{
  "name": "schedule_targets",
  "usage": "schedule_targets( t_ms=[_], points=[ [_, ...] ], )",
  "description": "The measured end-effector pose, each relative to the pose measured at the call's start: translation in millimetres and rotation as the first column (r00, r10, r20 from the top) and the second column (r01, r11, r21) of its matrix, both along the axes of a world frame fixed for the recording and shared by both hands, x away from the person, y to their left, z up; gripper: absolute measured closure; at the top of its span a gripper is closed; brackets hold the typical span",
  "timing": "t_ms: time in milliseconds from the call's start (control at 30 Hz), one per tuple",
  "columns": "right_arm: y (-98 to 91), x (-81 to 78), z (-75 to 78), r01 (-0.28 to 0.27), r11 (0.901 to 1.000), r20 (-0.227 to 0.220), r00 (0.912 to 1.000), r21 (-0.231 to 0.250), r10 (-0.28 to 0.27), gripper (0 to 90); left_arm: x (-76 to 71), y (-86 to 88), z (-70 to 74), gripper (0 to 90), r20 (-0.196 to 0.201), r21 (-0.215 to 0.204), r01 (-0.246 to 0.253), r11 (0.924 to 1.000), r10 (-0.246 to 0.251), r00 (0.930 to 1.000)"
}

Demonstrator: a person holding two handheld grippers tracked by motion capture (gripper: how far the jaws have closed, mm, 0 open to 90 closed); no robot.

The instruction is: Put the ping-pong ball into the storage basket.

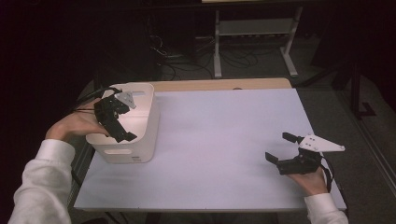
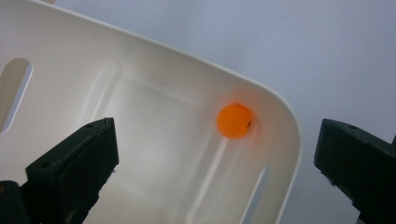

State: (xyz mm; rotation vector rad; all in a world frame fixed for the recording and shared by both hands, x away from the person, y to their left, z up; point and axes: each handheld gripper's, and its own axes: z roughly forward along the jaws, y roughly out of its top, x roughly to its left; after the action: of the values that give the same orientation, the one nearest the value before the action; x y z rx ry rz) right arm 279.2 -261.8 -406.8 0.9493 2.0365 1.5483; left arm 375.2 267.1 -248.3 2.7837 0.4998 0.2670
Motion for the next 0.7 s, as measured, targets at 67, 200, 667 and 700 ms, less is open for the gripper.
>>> schedule_targets(
  t_ms=[67,200,667,700],
  points=[
    [-0.1,0.3,0.1,0.000,1.0000,0.007,1.0000,-0.002,0.000,0.0,-2.7,1.6,0.4,0.0,0.000,-0.028,0.001,0.9996,-0.001,1.0000],
    [0.1,0.1,0.9,-0.002,1.0000,0.011,0.9999,0.003,0.002,0.0,-8.3,4.9,-1.1,0.0,0.014,-0.059,-0.004,0.9983,0.005,0.9999],
    [-1.5,-0.6,1.6,0.007,1.0000,0.011,0.9999,0.004,-0.007,0.0,-18.7,15.6,-3.2,0.0,-0.006,-0.180,0.031,0.9832,-0.032,0.9995],
    [-1.8,-0.6,1.7,0.007,1.0000,0.015,0.9999,0.007,-0.007,0.0,-19.0,17.0,-1.8,0.0,-0.005,-0.180,0.042,0.9827,-0.043,0.9991]
  ],
)
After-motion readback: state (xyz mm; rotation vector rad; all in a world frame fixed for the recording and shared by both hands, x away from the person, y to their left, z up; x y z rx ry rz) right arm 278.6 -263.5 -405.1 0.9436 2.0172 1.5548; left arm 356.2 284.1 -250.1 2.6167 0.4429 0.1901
